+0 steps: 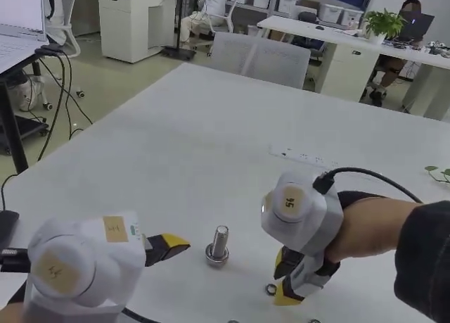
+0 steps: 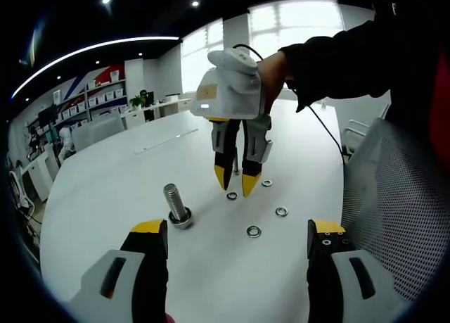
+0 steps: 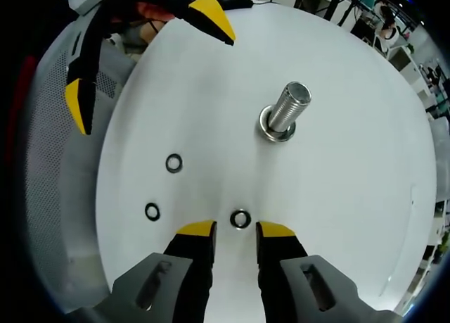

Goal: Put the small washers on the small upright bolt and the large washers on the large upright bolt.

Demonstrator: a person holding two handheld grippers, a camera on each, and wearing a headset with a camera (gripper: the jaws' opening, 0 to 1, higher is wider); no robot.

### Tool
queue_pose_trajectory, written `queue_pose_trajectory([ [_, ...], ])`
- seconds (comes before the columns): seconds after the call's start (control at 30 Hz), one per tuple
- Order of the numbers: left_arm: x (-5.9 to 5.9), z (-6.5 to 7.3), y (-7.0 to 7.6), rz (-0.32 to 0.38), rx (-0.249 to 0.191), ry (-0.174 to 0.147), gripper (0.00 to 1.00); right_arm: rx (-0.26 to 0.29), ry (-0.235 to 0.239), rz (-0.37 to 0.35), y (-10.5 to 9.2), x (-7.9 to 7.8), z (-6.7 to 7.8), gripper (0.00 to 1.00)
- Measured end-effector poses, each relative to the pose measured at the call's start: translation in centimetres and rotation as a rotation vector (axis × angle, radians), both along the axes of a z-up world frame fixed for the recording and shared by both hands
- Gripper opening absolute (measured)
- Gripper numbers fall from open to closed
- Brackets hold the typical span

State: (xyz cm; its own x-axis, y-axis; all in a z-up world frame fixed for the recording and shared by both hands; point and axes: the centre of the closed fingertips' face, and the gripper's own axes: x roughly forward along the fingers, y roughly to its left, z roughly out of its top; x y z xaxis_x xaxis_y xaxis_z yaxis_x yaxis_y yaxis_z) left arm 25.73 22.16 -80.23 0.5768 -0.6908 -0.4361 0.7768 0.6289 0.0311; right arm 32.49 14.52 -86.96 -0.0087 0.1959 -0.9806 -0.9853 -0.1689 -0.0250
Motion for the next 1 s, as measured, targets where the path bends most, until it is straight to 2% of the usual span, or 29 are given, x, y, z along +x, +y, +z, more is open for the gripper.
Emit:
queue_pose_trajectory([
  [0.23, -0.12, -0.05, 0.0, -0.001, -0.003, 0.001, 0.81, -0.002, -0.003, 0.009, 0.11, -0.11, -0.56, 0.23],
  [0.67, -0.17, -0.04, 0.03, 0.001, -0.007, 0.0, 0.81, 0.012, 0.008, 0.008, 0.31, -0.1, -0.53, 0.15],
  [1.0, -0.23, -0.01, -0.08, -0.004, -0.008, 0.002, 0.8, 0.012, 0.005, -0.009, 0.28, -0.15, -0.52, 0.14],
])
